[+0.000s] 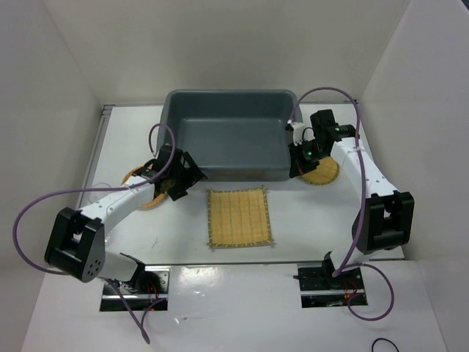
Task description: Place the mixed dishes into the plastic bin
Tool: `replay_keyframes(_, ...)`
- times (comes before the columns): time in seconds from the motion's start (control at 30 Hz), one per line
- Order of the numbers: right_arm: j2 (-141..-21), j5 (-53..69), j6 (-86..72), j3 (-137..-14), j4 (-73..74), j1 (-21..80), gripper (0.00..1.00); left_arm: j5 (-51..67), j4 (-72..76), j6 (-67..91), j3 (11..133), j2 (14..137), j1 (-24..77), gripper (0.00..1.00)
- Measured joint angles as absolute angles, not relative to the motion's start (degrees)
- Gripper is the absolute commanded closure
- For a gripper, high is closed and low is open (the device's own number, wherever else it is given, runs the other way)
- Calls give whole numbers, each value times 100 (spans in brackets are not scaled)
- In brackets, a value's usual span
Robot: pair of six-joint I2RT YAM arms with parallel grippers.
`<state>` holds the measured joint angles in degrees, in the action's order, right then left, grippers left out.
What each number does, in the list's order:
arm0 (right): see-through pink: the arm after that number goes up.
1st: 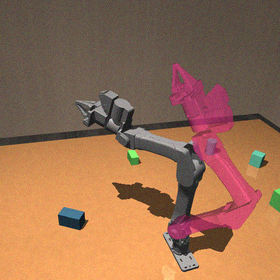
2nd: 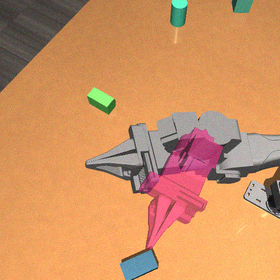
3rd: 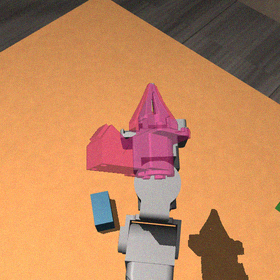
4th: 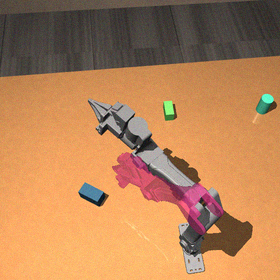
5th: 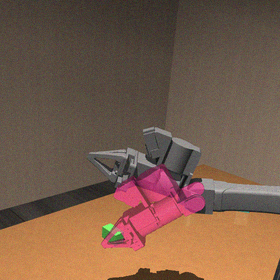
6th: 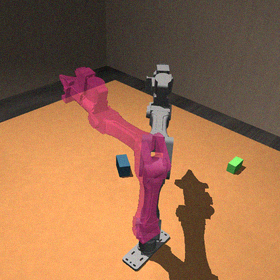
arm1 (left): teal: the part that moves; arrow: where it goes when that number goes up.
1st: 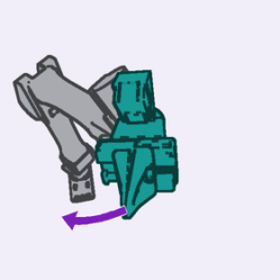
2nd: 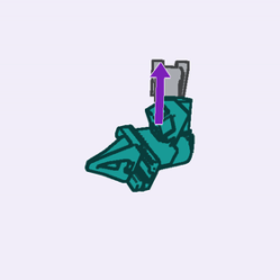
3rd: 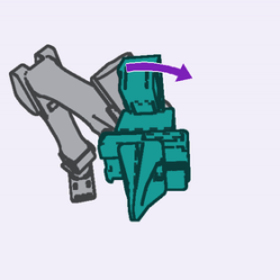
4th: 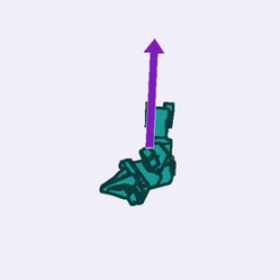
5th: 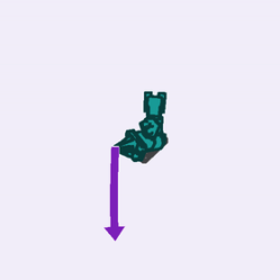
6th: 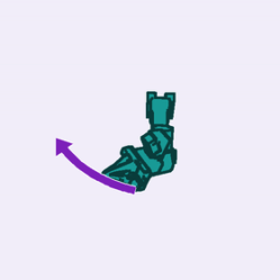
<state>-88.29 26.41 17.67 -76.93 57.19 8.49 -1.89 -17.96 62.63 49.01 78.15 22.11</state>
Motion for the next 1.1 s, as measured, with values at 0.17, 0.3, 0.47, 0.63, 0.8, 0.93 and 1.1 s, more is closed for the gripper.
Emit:
replay_keyframes(0.17, -9153, 2604, 1559, -7697, 5413, 849, 100, -191, -1793, 6112, 5461, 8547, 2045, 0)
replay_keyframes(0.3, -9478, 2593, 1378, -7730, 5196, 849, 100, -187, -1780, 6010, 5833, 9045, 2010, 0)
replay_keyframes(0.47, -9793, 2438, 1146, -7977, 4987, 849, 100, -152, -1728, 5994, 6088, 9336, 2005, 0)
replay_keyframes(0.63, -10331, 2108, 978, -8617, 4727, 849, 100, -78, -1699, 5902, 6359, 9574, 2005, 0)
replay_keyframes(0.8, -10632, 1874, 895, -9024, 4587, 849, 100, -12, -1688, 5793, 6580, 9616, 2005, 0)
replay_keyframes(0.93, -10451, 1922, 882, -8943, 4528, 849, 99, -16, -1708, 5596, 6652, 9507, 2058, 0)
replay_keyframes(1.1, -9258, 2434, 1015, -8095, 4543, 849, 34, 102, -1710, 5533, 6064, 8591, 2344, 0)
